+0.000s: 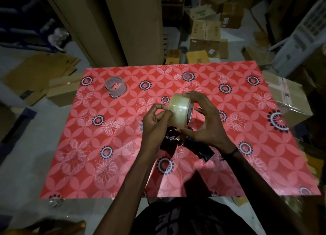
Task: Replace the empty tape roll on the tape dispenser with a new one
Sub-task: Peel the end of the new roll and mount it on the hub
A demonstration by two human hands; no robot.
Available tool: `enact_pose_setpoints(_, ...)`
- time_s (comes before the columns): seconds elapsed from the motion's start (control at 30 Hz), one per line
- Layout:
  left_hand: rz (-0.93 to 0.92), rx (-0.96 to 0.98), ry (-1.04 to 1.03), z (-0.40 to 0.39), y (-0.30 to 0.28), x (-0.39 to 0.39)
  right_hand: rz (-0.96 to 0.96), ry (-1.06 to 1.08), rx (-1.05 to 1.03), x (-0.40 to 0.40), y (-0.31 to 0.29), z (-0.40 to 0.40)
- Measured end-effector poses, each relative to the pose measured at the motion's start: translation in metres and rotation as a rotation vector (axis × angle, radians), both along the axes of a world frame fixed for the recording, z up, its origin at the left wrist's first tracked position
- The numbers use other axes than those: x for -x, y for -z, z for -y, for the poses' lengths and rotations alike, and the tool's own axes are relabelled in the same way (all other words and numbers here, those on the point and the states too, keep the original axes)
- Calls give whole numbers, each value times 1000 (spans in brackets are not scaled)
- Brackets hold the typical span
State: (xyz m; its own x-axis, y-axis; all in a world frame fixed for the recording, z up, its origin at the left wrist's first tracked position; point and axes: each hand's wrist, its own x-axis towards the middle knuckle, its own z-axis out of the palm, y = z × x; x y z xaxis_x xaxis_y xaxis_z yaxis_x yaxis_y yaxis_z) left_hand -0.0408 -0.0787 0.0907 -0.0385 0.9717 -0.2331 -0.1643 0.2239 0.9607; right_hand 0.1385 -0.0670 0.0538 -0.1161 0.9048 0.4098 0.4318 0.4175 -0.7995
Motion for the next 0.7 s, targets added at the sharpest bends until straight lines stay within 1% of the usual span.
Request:
enact_pose_setpoints(0.23,-73,49,3,-1,-3,5,42,0,-49,0,7,-5)
enact_pose_setpoints(0.4,-39,24,42,-2,-3,11,29,13,-46,2,8,-3)
enact_pose_setpoints(0.5,-77,-1,34,-3,1,13,20,6,-52,4,9,-3)
enact_pose_setpoints(0.53,-152,-66,11,-2,3,14,17,2,-57,4,9,-3)
enact_pose_setpoints(0.57,-286,-172,-18,-2,6,14,14,2,-61,5,9,-3)
enact_pose_setpoints(0.63,-631,-432,-66,0,11,14,10,16,-60,7,8,-3)
enact_pose_setpoints(0.67,-773,-534,-68,0,14,14,5,27,-60,7,8,-2)
enact_pose_setpoints(0.7,-868,-598,-61,1,15,13,1,35,-60,7,7,-2)
